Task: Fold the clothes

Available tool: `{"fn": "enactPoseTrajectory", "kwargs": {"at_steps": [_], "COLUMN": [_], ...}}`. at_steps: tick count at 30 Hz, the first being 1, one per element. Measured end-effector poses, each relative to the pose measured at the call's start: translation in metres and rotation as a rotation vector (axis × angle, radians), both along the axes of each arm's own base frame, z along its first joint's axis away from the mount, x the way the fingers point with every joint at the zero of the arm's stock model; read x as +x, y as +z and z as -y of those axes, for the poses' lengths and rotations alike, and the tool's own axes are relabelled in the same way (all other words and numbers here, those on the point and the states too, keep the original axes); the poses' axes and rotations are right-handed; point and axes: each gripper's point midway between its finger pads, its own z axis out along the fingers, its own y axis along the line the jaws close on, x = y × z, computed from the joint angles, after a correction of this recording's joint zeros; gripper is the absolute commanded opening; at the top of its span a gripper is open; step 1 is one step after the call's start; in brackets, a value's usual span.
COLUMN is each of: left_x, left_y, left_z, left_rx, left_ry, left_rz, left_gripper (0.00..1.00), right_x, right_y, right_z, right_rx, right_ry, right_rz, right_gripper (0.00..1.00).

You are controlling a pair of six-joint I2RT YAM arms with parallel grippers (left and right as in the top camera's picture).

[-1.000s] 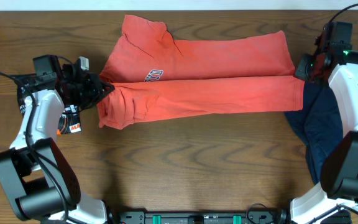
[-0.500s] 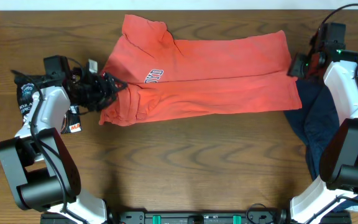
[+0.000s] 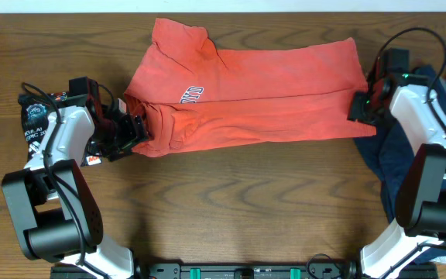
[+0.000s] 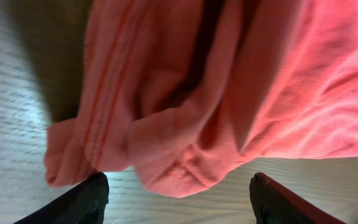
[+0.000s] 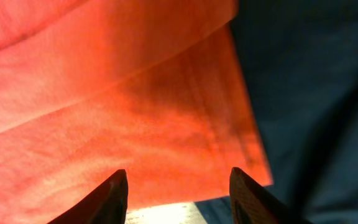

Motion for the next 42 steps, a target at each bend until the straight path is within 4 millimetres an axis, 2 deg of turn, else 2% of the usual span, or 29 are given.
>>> {"fn": "enactPoseTrajectory", "kwargs": {"at_steps": [2,9,15,20,22,24,25,35,42], "left_x": [-0.003,-0.007,-0.01,0.0,0.005,0.007,0.008,0.001,-0.011], "left_y": [-0.002,-0.008,-0.01,-0.01,-0.01,-0.009,-0.009,-0.012,-0.014], "left_z": [-0.005,-0.022,-0.031,-0.037,-0.038,-0.039,-0.039,-0.038,-0.043], "left_rx": [0.035,0.138,0.188,0.22,0.226,0.228,0.23,0.226,0.26], "left_ry": [0.001,0.004,0.006,0.011,0.016,0.024,0.019,0.013,0.016], "left_rz": [-0.014,-0.039,-0.055,-0.015,0.002,0.011,0.014,-0.008,-0.065], "left_gripper": [0.74,0.74,0.74,0.73,0.65,0.5,0.46,0.5,0.46], "right_x": [-0.002,-0.011,-0.011,-0.011,-0.012,-0.012,-0.012,-0.012,-0.012], "right_y": [-0.011,-0.039,-0.04,-0.04,-0.04,-0.04,-0.04,-0.04,-0.04], "right_z": [-0.003,-0.004,-0.003,-0.003,-0.003,-0.003,-0.003,-0.003,-0.003], "right_rx": [0.0,-0.007,-0.016,-0.017,-0.017,-0.017,-0.017,-0.017,-0.017], "right_ry": [0.012,0.017,0.02,0.021,0.021,0.023,0.023,0.023,0.023], "right_rz": [0.006,0.033,0.057,0.06,0.06,0.059,0.059,0.06,0.06], "right_gripper": [0.43,0.4,0.39,0.39,0.39,0.39,0.39,0.39,0.4]}}
